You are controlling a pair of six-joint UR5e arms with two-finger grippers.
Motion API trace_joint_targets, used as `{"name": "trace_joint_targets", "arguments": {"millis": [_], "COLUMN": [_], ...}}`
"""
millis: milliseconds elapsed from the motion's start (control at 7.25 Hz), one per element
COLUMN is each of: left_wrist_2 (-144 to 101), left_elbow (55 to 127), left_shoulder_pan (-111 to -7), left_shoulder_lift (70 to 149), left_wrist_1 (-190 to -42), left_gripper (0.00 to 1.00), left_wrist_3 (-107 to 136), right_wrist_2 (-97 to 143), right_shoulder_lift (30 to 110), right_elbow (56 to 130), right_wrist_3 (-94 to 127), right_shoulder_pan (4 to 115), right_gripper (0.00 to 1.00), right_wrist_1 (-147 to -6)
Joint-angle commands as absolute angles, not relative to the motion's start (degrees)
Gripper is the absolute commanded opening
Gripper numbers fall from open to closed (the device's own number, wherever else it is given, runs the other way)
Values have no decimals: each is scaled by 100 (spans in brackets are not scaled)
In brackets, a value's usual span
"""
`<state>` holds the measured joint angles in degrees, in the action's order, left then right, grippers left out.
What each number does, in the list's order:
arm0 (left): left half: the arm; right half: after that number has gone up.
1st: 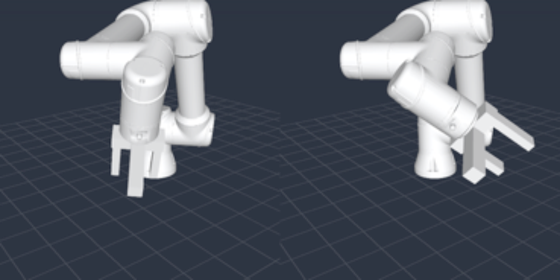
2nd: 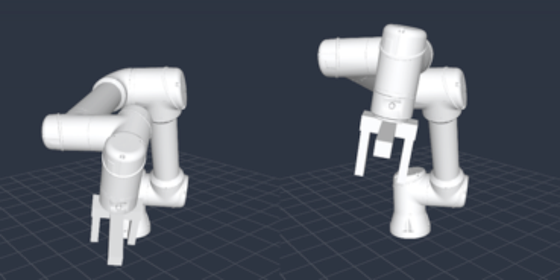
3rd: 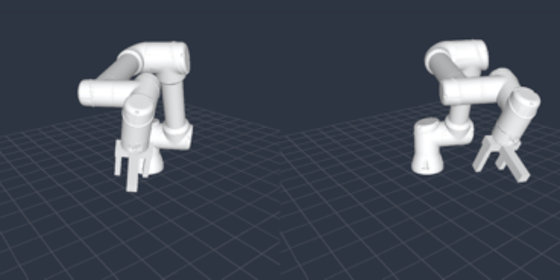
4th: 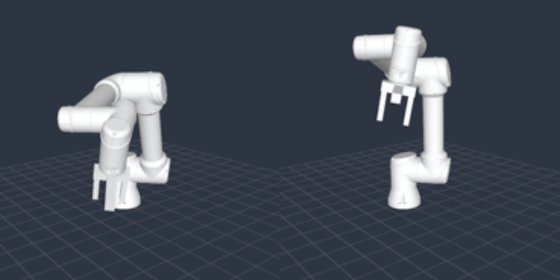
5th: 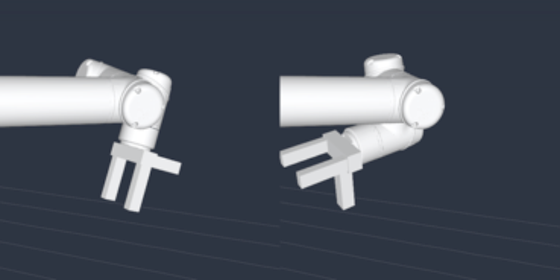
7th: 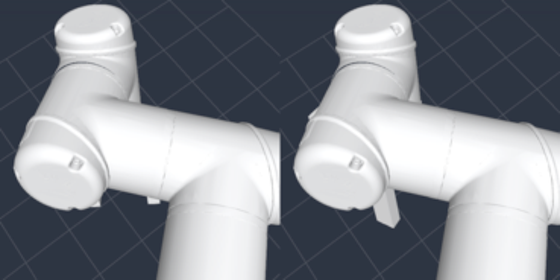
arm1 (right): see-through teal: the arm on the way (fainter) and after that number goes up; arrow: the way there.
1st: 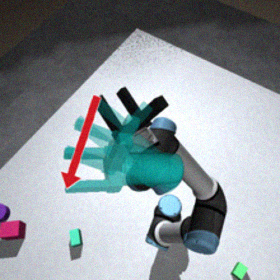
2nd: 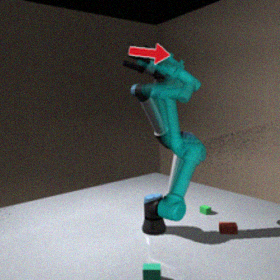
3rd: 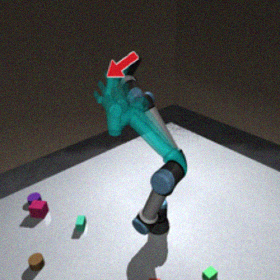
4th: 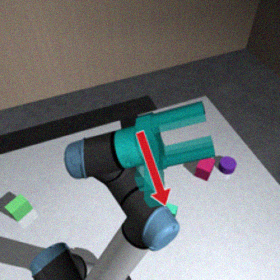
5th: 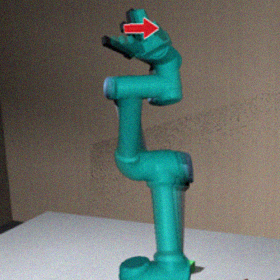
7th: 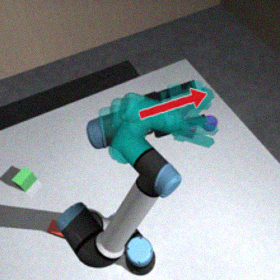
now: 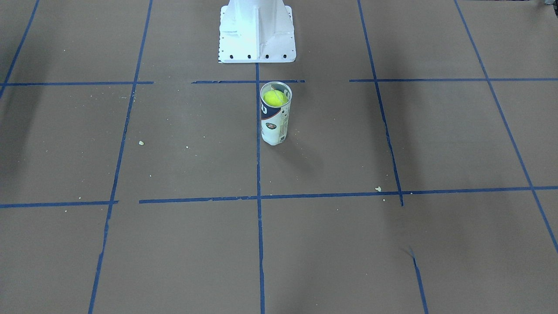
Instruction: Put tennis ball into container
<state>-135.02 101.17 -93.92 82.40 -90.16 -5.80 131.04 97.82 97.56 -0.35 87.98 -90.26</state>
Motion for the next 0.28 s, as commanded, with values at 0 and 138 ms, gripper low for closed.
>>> {"name": "trace_joint_targets", "arguments": {"millis": [0, 138], "left_wrist_2": [-13544, -13544], "left_elbow": [10142, 10143], "left_shoulder_pan": [-9396, -9396], "left_shoulder_lift": [8235, 8235], "left_wrist_1": [-9000, -9009], "left_gripper": [100, 100], "left_wrist_3": [-580, -580], "right_wrist_2": [13104, 13104], "right_shoulder_lift": [9782, 9782], "right_elbow": [9756, 9756], "right_wrist_3": [-35, -35], "right_shoulder_pan": [8798, 8798], "right_gripper": [100, 100], "right_wrist_1": [-9026, -9026]}}
